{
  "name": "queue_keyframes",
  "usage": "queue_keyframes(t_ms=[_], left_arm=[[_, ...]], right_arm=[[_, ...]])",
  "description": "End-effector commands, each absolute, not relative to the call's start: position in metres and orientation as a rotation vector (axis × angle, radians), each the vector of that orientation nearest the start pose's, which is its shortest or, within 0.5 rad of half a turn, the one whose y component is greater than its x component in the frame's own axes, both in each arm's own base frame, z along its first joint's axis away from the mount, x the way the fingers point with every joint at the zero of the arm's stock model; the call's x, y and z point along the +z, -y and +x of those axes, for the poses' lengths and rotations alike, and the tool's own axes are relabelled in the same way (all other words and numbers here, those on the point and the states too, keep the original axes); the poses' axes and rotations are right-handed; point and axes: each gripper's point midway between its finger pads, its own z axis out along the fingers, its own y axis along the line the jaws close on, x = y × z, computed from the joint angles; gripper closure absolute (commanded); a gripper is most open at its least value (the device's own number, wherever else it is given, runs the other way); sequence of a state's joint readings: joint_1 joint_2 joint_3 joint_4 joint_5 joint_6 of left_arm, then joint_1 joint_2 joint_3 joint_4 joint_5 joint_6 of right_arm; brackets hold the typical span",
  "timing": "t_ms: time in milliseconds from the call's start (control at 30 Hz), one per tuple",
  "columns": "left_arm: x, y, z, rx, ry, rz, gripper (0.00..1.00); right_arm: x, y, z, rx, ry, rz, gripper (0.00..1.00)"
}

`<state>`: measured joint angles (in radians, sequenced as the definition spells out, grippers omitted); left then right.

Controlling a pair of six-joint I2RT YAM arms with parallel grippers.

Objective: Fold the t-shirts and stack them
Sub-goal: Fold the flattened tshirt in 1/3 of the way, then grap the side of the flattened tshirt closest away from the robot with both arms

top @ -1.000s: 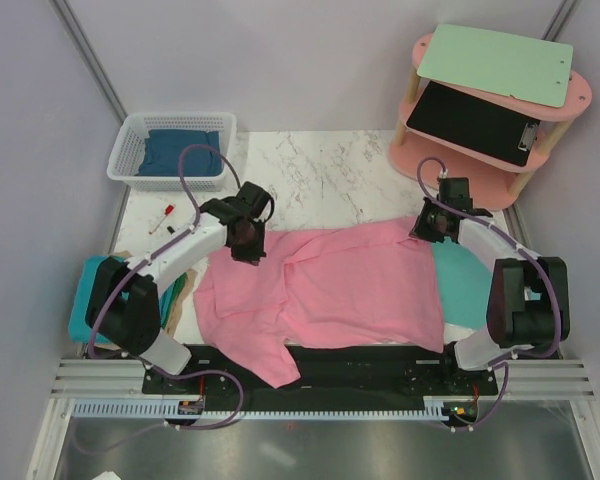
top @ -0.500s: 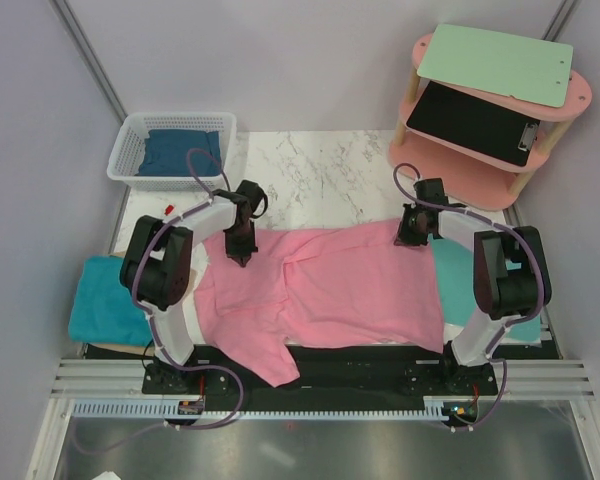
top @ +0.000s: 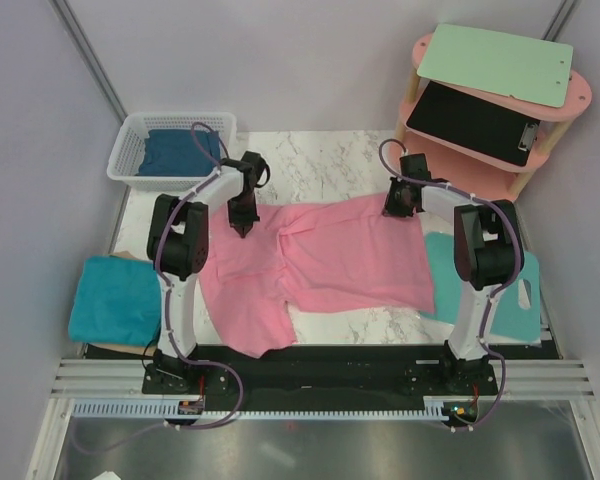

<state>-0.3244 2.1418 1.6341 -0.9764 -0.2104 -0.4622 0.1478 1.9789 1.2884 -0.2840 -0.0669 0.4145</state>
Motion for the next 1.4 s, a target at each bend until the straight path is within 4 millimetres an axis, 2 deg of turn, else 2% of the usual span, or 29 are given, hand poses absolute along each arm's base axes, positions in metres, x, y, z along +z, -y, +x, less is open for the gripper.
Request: queue_keyframes(t_ms=[0,67,100,200,267,300,333,367,400,433,467,500,533,567,600,633,667,700,733,767,800,867,900,967,1000,1167,1267,1367], left_arm=[[0.019,0.082,0.453,0.312,-2.799,-0.280,0.98],[0.024,0.076,0.466,0.343,-2.785,-0.271,0.98],[0.025,0.078,0.482,0.338,-2.760,-0.268,0.98],[0.031,0.081,0.500,0.336,-2.740,-0.247,0.98],[0.040,0.085,0.502,0.315,-2.724,-0.241,0.98],[0.040,0.084,0.498,0.319,-2.727,-0.241,0.98],[0.066,0.088,0.497,0.295,-2.677,-0.236,0.98],[0.076,0.092,0.498,0.277,-2.640,-0.235,0.94],[0.092,0.094,0.495,0.258,-2.605,-0.230,0.91],[0.110,0.099,0.477,0.243,-2.582,-0.208,0.87],[0.125,0.105,0.473,0.204,-2.542,-0.198,0.75],[0.118,0.106,0.454,0.200,-2.576,-0.179,0.66],[0.145,0.113,0.441,0.144,-2.532,-0.164,0.54],[0.147,0.118,0.429,0.110,-2.540,-0.165,0.35],[0.132,0.117,0.408,0.121,-2.584,-0.156,0.28],[0.133,0.123,0.394,0.100,-2.584,-0.151,0.23],[0.145,0.127,0.381,0.041,-2.563,-0.166,0.17],[0.126,0.127,0.358,0.050,-2.613,-0.159,0.16],[0.120,0.128,0.347,0.040,-2.627,-0.186,0.16],[0.123,0.130,0.334,0.002,-2.625,-0.186,0.16],[0.102,0.127,0.311,0.033,-2.679,-0.182,0.16],[0.096,0.126,0.291,0.011,-2.680,-0.224,0.15],[0.078,0.121,0.270,0.038,-2.724,-0.231,0.15],[0.071,0.121,0.255,0.019,-2.726,-0.278,0.15],[0.066,0.117,0.241,0.016,-2.735,-0.283,0.15],[0.053,0.105,0.209,0.013,-2.751,-0.333,0.14],[0.051,0.100,0.197,-0.006,-2.741,-0.356,0.14],[0.050,0.101,0.190,-0.025,-2.741,-0.362,0.13]], right_arm=[[-0.009,-0.089,0.468,0.210,-2.594,0.346,1.00],[-0.010,-0.091,0.476,0.215,-2.590,0.360,1.00],[-0.010,-0.092,0.484,0.219,-2.581,0.360,1.00],[-0.004,-0.092,0.495,0.198,-2.552,0.360,1.00],[0.006,-0.093,0.500,0.198,-2.524,0.324,1.00],[0.024,-0.094,0.502,0.205,-2.475,0.313,1.00],[0.033,-0.096,0.501,0.216,-2.454,0.307,1.00],[0.045,-0.096,0.500,0.230,-2.426,0.305,1.00],[0.069,-0.098,0.494,0.254,-2.375,0.294,1.00],[0.081,-0.099,0.489,0.265,-2.355,0.286,0.97],[0.112,-0.101,0.483,0.285,-2.295,0.270,0.95],[0.108,-0.100,0.468,0.284,-2.312,0.263,0.91],[0.114,-0.100,0.458,0.297,-2.304,0.263,0.79],[0.138,-0.098,0.449,0.311,-2.253,0.260,0.70],[0.125,-0.095,0.429,0.306,-2.288,0.277,0.56],[0.127,-0.098,0.417,0.346,-2.292,0.273,0.50],[0.143,-0.097,0.403,0.367,-2.263,0.274,0.38],[0.129,-0.095,0.384,0.374,-2.299,0.296,0.34],[0.127,-0.094,0.372,0.376,-2.312,0.309,0.32],[0.132,-0.090,0.357,0.377,-2.314,0.327,0.32],[0.122,-0.087,0.342,0.372,-2.347,0.346,0.32],[0.120,-0.081,0.320,0.363,-2.376,0.389,0.34],[0.112,-0.078,0.309,0.354,-2.407,0.406,0.34],[0.099,-0.075,0.289,0.345,-2.461,0.432,0.36],[0.094,-0.076,0.283,0.355,-2.484,0.435,0.37],[0.052,-0.080,0.241,0.386,-2.626,0.503,0.40],[0.034,-0.076,0.224,0.352,-2.675,0.534,0.42],[0.025,-0.074,0.211,0.341,-2.704,0.547,0.42]])
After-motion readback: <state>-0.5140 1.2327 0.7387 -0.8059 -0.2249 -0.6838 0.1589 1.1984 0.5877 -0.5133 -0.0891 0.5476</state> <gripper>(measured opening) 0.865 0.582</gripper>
